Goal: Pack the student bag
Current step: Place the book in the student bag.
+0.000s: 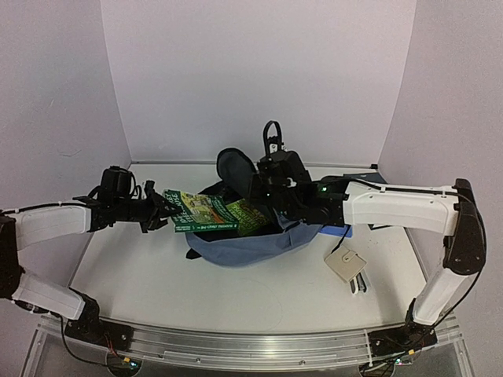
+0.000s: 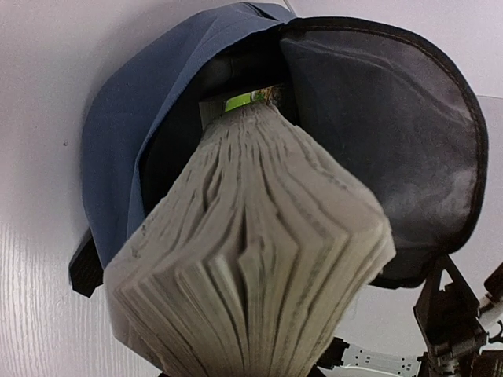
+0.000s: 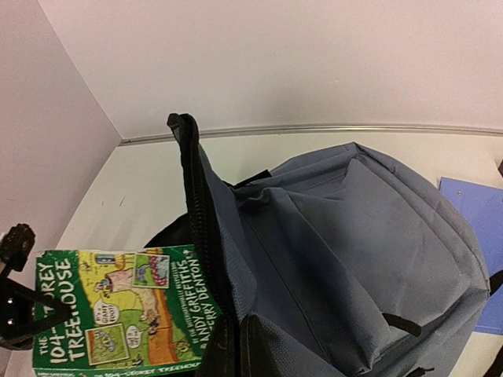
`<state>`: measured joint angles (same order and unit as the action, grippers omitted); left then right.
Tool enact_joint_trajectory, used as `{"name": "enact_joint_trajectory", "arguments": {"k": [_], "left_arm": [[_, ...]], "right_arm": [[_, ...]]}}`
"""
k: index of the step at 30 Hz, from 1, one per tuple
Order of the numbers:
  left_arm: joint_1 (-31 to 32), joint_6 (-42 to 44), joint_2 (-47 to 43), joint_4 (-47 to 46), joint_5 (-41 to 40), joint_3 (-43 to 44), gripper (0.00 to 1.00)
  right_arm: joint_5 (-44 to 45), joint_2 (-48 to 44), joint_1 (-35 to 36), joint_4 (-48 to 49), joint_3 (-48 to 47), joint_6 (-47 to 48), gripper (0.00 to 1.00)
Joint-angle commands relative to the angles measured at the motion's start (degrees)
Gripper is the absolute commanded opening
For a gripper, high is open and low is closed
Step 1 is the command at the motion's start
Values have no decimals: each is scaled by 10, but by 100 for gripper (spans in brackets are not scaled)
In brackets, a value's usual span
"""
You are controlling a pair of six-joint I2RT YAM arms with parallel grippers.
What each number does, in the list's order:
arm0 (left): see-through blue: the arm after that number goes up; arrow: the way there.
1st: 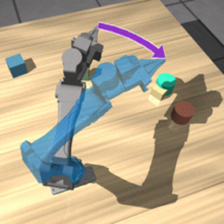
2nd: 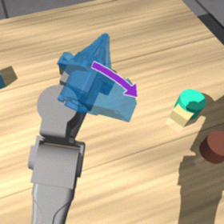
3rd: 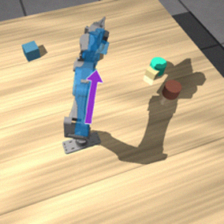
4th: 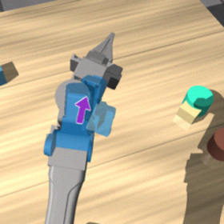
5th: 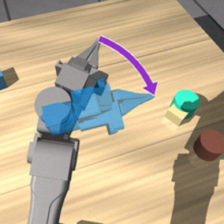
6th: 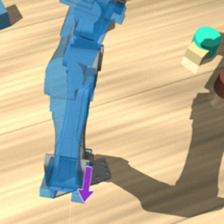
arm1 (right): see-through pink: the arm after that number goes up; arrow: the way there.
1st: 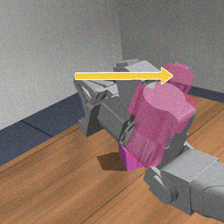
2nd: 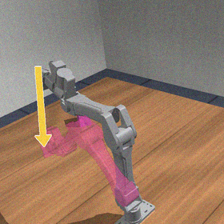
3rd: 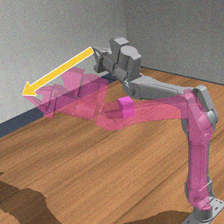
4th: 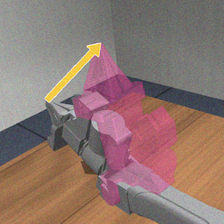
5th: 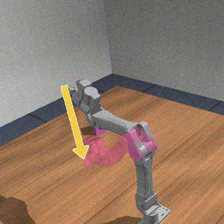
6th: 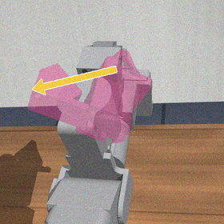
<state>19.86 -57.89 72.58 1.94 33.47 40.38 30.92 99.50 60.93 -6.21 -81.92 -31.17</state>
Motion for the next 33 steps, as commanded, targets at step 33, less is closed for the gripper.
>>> {"name": "enact_joint_trajectory", "arguments": {"k": [33], "left_arm": [[128,-6,134,-302,-45,137,0]], "right_arm": [[-35,-5,39,110,-30,-23,0]]}}
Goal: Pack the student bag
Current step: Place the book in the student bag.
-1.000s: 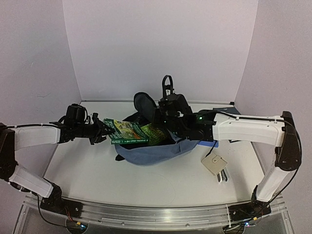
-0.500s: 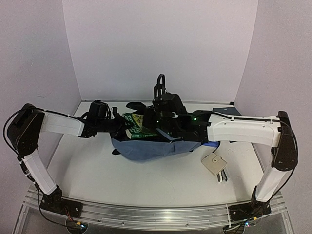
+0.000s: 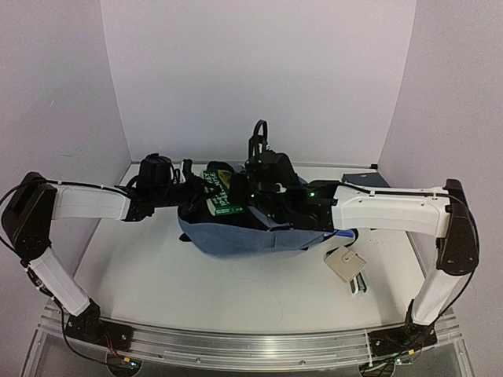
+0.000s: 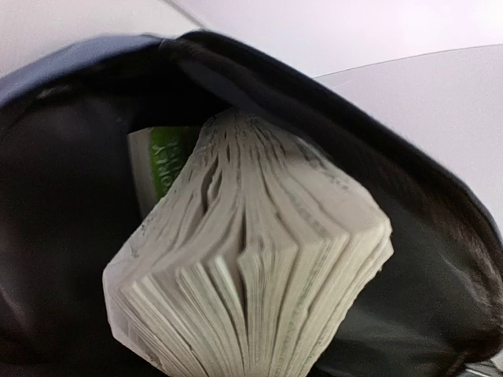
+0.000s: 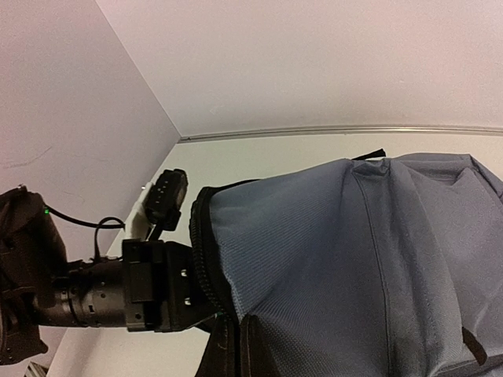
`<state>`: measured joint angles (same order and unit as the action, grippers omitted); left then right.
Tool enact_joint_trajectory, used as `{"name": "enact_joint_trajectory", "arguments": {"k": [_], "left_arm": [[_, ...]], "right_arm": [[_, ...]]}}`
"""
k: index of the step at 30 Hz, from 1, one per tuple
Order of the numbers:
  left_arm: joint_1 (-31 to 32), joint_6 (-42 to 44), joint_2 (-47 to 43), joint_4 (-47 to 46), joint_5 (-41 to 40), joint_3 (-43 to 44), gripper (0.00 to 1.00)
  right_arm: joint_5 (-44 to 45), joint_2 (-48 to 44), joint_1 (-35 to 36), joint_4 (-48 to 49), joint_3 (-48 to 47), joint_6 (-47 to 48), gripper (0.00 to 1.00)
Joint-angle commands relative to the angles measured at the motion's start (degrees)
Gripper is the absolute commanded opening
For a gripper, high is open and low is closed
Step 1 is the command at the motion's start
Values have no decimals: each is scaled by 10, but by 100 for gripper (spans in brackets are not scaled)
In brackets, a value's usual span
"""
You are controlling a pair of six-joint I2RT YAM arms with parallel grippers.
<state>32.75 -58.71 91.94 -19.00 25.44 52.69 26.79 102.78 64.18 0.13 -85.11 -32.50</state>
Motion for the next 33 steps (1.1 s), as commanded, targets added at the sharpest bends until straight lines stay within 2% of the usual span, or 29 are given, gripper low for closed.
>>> {"name": "enact_joint_trajectory", "arguments": {"k": [1,13,28,30,33], "left_arm": [[-1,0,-58,-98,41,14,0],[0,-3,87,-139,70,57,0],[34,46,267,-131,23,197,0],[35,47,282,-124,22,210,2],[35,57,286,-96,16,220,12]], "right_arm": [[2,-38,6,48,2,-10,0],[-24,-40,6,70,-5,-10,0],[-3,-19,6,81,5,-25,0],[0,-17,6,81,10,-30,0],[9,-16,6,81,18,-36,0]]}}
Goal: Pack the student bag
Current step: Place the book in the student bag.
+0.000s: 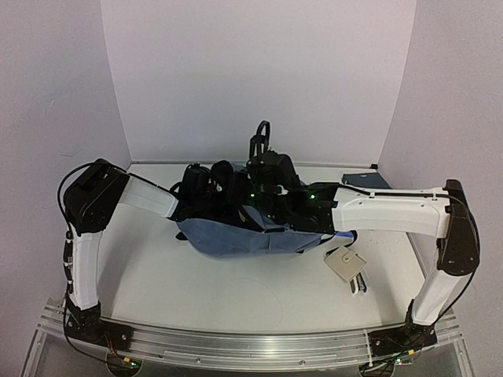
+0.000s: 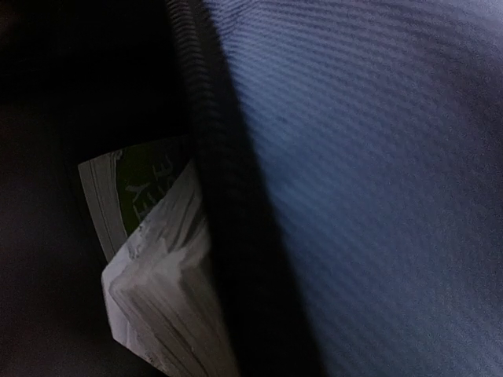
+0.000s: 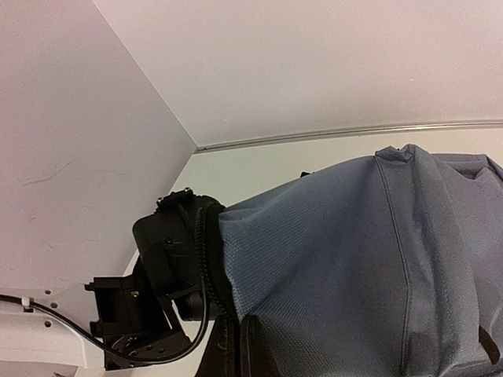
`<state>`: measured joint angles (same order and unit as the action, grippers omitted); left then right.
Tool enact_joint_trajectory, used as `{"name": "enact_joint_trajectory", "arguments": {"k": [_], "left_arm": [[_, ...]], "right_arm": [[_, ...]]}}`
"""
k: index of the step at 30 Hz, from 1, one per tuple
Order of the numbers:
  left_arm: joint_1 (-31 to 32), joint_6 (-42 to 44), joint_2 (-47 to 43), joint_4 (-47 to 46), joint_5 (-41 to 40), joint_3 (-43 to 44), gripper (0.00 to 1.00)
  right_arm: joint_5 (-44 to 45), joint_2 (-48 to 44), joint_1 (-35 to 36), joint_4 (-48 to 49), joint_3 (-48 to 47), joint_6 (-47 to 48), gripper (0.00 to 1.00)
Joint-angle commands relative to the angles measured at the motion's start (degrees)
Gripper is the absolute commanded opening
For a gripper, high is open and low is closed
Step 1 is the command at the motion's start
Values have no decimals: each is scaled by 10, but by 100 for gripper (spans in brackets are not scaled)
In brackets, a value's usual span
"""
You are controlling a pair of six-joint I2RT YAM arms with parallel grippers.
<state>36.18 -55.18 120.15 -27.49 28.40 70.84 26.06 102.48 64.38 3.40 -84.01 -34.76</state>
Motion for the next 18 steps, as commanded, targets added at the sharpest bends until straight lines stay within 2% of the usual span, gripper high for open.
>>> {"name": "enact_joint_trajectory", "arguments": {"k": [1,7,10,13,18], "left_arm": [[0,29,-1,2,-17,39,16],[-1,85,-93,105,-64,-7,51],[-1,106,-159,152,-96,-54,63],[-1,118,-225,198,-126,-101,71],[-1,120,-346,275,-183,-176,77]], "right_arm": [[21,-13,4,49,10,-15,0],[70,-21,4,37,34,-37,0],[86,-23,-5,17,46,-61,0],[70,-21,-16,15,66,-77,0],[15,-15,-24,15,92,-72,0]]}}
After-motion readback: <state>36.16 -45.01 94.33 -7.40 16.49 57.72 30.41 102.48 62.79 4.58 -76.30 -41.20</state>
